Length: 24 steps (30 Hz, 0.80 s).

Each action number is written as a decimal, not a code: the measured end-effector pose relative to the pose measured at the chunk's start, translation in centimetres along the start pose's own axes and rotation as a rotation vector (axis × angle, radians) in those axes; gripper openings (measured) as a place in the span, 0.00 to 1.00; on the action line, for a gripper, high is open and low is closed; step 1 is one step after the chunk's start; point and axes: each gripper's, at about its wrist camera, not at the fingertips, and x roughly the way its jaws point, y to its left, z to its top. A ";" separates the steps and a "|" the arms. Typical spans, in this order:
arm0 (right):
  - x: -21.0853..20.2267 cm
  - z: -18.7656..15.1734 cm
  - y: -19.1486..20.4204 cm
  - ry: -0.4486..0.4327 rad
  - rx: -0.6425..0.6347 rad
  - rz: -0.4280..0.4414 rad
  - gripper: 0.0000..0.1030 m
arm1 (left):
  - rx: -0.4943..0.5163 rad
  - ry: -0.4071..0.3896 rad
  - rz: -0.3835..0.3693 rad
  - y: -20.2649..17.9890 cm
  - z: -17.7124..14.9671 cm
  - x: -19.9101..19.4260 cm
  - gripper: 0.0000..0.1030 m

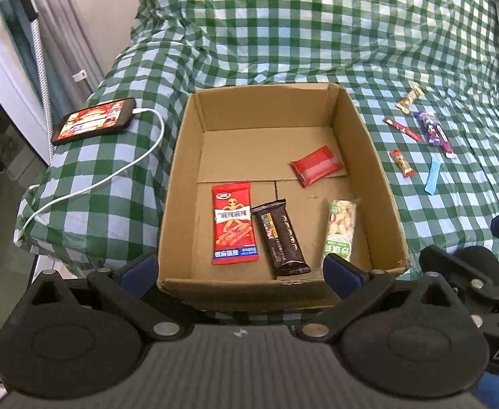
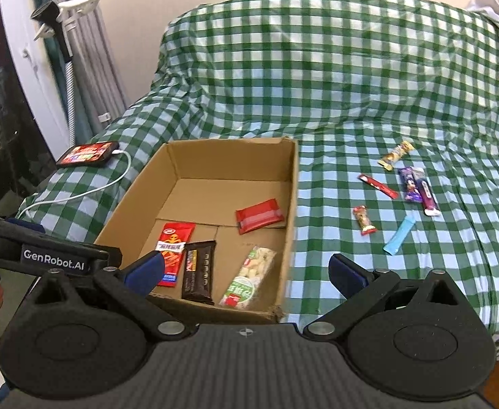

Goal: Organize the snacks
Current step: 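Grasp the purple wrapped bar with the left gripper while the right grasps the purple tube packet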

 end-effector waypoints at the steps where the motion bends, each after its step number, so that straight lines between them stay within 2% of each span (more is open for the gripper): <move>1: 0.0 0.0 -0.4 0.001 0.010 -0.002 0.99 | 0.008 0.004 0.002 -0.4 0.2 0.1 1.00; 10: 1.1 0.0 -5.1 -0.009 0.108 -0.045 0.99 | 0.079 0.050 -0.004 -4.6 3.1 2.1 1.00; 17: 1.9 0.7 -11.9 -0.033 0.164 -0.185 0.99 | 0.123 0.070 -0.073 -10.5 8.4 4.3 1.00; 21: 3.3 1.0 -16.7 -0.046 0.199 -0.263 0.99 | 0.123 0.091 -0.097 -14.6 11.9 6.9 1.00; 24: 4.6 1.5 -20.3 -0.065 0.229 -0.312 0.99 | 0.139 0.071 -0.118 -18.0 14.9 9.2 1.00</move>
